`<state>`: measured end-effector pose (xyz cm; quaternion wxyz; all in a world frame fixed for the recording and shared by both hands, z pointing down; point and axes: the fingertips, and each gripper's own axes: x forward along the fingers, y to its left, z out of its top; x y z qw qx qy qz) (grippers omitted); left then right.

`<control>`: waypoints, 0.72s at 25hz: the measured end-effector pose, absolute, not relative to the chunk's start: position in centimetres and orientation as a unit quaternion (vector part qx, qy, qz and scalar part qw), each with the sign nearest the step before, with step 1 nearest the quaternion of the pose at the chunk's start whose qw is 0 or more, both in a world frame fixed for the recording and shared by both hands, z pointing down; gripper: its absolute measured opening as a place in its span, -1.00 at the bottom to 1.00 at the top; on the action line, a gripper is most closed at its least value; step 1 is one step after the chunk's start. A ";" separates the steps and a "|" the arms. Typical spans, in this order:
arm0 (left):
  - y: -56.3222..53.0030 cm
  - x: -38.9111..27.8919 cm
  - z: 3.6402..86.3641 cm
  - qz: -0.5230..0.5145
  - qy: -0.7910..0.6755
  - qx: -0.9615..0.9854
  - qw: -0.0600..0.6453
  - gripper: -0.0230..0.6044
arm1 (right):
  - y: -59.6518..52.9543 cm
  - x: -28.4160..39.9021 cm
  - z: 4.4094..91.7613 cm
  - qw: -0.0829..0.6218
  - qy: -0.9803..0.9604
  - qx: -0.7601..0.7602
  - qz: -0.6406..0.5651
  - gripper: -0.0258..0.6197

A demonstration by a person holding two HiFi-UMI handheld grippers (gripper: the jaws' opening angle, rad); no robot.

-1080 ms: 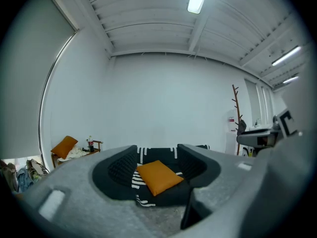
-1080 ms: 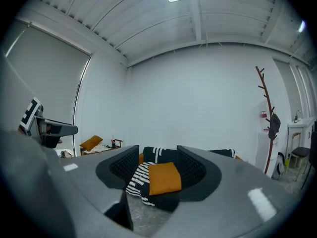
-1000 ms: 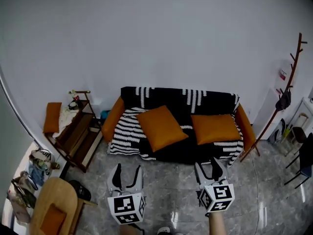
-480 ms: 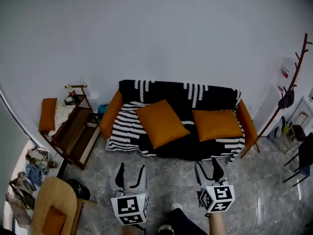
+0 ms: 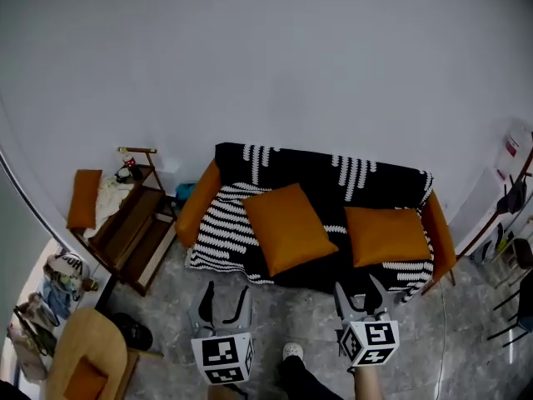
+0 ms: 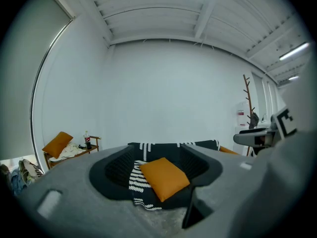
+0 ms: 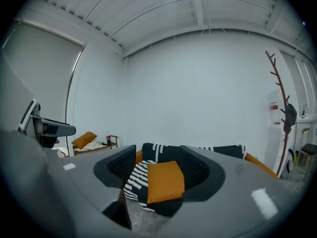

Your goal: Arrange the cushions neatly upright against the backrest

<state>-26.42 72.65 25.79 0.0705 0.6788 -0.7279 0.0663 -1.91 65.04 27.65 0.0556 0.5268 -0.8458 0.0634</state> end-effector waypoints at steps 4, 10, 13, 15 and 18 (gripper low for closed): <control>66.2 -27.3 24.7 0.063 -0.736 0.671 0.063 0.01 | 58.0 -2.8 26.9 0.049 -0.854 0.516 0.056 -0.06; 57.2 -28.7 23.4 0.059 -0.744 0.664 0.049 0.01 | 48.2 -3.2 25.9 0.045 -0.857 0.512 0.046 -0.06; 53.5 -29.2 23.4 0.061 -0.747 0.660 0.049 0.01 | 44.2 -3.1 26.1 0.049 -0.855 0.514 0.047 -0.06; 51.5 -29.6 23.6 0.065 -0.749 0.658 0.050 0.01 | 42.1 -3.1 26.5 0.052 -0.854 0.515 0.050 -0.06; 48.9 -29.9 24.2 0.075 -0.748 0.658 0.054 0.01 | 39.6 -3.2 27.3 0.060 -0.853 0.515 0.057 -0.06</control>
